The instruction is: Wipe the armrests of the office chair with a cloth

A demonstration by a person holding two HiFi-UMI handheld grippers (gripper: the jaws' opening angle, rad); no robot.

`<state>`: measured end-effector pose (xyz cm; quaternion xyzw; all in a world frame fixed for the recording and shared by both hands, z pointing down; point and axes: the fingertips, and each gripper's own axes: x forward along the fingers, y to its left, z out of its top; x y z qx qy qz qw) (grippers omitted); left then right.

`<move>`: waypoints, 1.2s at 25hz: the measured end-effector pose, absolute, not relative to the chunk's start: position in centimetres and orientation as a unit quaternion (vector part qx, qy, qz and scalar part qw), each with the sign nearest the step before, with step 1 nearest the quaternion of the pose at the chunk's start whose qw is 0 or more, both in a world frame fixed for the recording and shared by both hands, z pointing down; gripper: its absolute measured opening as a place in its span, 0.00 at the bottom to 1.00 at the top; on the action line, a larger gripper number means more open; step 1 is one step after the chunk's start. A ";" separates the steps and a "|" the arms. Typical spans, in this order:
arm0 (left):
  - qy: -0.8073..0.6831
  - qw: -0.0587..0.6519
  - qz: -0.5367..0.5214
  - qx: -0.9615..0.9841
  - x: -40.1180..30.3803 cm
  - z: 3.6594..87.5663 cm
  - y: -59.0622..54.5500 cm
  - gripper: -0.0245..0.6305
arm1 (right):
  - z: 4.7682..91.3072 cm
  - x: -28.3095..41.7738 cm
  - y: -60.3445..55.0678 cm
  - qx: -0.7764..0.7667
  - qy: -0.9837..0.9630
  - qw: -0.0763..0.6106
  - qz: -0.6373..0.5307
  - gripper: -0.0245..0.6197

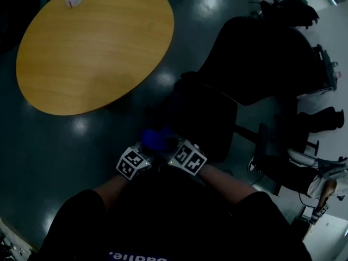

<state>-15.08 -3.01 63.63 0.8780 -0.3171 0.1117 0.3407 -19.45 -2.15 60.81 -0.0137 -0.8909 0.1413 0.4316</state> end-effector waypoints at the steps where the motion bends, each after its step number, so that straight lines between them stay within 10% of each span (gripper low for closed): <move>1: -0.314 0.341 0.114 0.879 -15.0 63.6 -3.0 0.06 | 60.6 -19.2 -2.1 -0.016 -0.892 0.428 0.145 0.21; 30: -0.365 0.350 0.107 0.856 -16.5 64.0 -5.9 0.06 | 60.5 -9.0 -26.3 0.172 -0.830 0.530 0.004 0.21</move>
